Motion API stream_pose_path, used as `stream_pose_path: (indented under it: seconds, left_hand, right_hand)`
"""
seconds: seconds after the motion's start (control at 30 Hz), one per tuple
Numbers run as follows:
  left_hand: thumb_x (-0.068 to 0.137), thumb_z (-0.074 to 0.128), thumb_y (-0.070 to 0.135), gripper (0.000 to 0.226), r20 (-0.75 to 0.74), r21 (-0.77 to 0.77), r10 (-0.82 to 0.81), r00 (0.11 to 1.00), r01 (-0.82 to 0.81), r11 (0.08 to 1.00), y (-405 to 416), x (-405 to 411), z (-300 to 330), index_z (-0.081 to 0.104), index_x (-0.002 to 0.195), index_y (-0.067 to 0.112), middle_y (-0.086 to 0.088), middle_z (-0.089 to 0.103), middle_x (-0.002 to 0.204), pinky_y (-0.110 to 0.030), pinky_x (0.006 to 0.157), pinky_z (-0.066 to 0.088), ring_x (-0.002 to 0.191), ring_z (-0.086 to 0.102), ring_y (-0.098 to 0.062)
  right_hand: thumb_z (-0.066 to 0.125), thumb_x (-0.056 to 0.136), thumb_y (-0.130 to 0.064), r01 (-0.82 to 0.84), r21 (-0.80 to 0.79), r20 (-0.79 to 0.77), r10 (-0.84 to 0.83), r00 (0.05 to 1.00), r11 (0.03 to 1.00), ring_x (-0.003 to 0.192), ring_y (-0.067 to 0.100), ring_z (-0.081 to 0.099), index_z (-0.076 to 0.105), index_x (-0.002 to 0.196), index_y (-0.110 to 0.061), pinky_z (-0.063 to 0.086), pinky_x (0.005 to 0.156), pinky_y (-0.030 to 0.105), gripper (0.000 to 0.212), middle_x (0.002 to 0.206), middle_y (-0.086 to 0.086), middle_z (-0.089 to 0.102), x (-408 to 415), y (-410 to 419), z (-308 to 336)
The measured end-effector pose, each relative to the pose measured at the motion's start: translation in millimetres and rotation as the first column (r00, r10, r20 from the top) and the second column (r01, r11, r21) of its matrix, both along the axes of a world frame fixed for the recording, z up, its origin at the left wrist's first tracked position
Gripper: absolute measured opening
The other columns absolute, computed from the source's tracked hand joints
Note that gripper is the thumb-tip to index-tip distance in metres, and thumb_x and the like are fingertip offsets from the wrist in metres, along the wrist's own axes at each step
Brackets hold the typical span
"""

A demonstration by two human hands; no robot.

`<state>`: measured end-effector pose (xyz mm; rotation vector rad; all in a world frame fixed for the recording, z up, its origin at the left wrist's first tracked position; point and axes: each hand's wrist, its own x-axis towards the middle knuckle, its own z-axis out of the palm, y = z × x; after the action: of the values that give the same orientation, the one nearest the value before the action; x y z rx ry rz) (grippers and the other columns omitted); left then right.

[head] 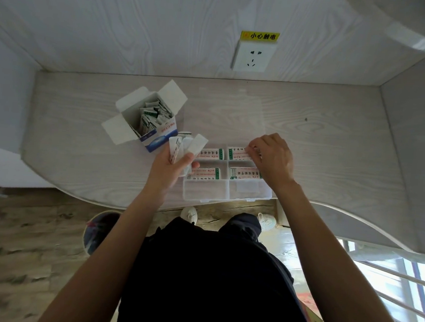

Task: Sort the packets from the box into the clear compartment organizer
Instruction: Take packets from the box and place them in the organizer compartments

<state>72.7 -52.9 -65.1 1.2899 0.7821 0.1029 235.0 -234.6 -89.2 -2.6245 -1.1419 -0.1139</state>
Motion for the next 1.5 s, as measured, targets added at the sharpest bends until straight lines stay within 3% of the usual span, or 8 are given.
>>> stream_pose_path:
  seconds: [0.23,0.57,0.77,0.9,1.13,1.23,1.37,1.5]
  left_hand:
    - [0.089,0.059,0.009,0.033,0.017,-0.011,0.0,1.0,0.0,1.0,-2,0,2,0.053,0.122,0.006,-0.008,0.066,0.104,-0.017,0.063,0.053,0.074,0.069,-0.009]
    - [0.088,0.061,0.009,0.03,0.03,-0.027,-0.009,1.0,0.01,1.0,-9,-2,5,0.054,0.118,0.01,-0.004,0.067,0.1,-0.02,0.064,0.055,0.072,0.068,-0.01]
    - [0.087,0.062,0.01,0.027,0.02,-0.048,-0.025,0.999,0.026,0.999,-12,-1,5,0.056,0.112,0.016,-0.003,0.068,0.098,-0.019,0.061,0.054,0.072,0.069,-0.009]
    - [0.086,0.063,0.01,0.025,0.037,-0.089,-0.057,0.998,0.06,0.994,-15,0,5,0.058,0.108,0.02,-0.001,0.07,0.093,-0.023,0.064,0.055,0.076,0.07,-0.015]
    - [0.091,0.057,0.011,0.019,0.061,-0.112,-0.2,0.978,0.206,0.972,-20,2,9,0.056,0.109,0.018,-0.003,0.066,0.089,-0.031,0.073,0.057,0.079,0.065,-0.012]
    - [0.092,0.057,0.015,0.025,0.028,0.075,-0.288,0.957,0.285,0.955,-21,1,10,0.051,0.116,0.016,0.003,0.062,0.087,-0.026,0.066,0.057,0.075,0.062,-0.002]
    - [0.092,0.057,0.028,0.049,-0.029,0.318,-0.356,0.934,0.346,0.883,-20,1,7,0.036,0.135,0.019,0.004,0.06,0.102,-0.019,0.05,0.049,0.08,0.064,-0.004]
    - [0.092,0.056,0.03,0.054,-0.06,0.388,-0.391,0.918,0.382,0.838,-22,3,10,0.032,0.139,0.022,0.005,0.058,0.097,-0.021,0.049,0.05,0.074,0.062,-0.016]
  right_hand:
    - [0.052,0.094,-0.033,-0.053,-0.207,-0.124,0.028,0.992,0.977,0.104,0.021,0.053,0.065,0.115,-0.019,0.035,0.09,0.031,0.028,0.11,0.001,0.065,1,-1,11]
    - [0.038,0.1,-0.029,-0.118,-0.345,-0.226,0.04,0.973,0.931,0.103,0.024,0.059,0.054,0.129,-0.025,0.041,0.086,0.033,0.032,0.123,-0.002,0.061,-8,20,26]
    - [0.045,0.098,-0.028,-0.027,-0.132,-0.217,-0.002,0.976,0.991,0.102,0.016,0.059,0.06,0.121,-0.021,0.044,0.084,0.029,0.028,0.116,-0.003,0.064,-16,19,35]
    - [0.064,0.088,-0.029,0.165,0.282,-0.555,0.021,0.832,0.945,0.075,0.002,0.063,0.066,0.108,-0.019,0.05,0.07,0.014,0.023,0.089,-0.006,0.07,-39,35,47]
    - [0.072,0.081,-0.014,0.312,0.323,-0.825,0.105,0.555,0.893,0.062,0.012,0.067,0.062,0.103,-0.015,0.054,0.058,0.023,0.025,0.085,0.009,0.069,-53,47,45]
    - [0.068,0.085,-0.011,0.388,0.353,-0.87,0.145,0.471,0.851,0.063,0.016,0.069,0.061,0.102,-0.007,0.057,0.061,0.024,0.019,0.082,0.012,0.07,-58,50,48]
    - [0.066,0.086,-0.017,0.375,0.338,-0.861,0.123,0.494,0.863,0.073,0.019,0.07,0.062,0.101,-0.013,0.059,0.069,0.031,0.015,0.084,0.01,0.07,-60,52,44]
    - [0.07,0.081,-0.009,0.369,0.333,-0.817,0.071,0.572,0.868,0.071,0.012,0.067,0.063,0.098,-0.016,0.056,0.064,0.025,0.02,0.084,0.003,0.069,-60,52,40]
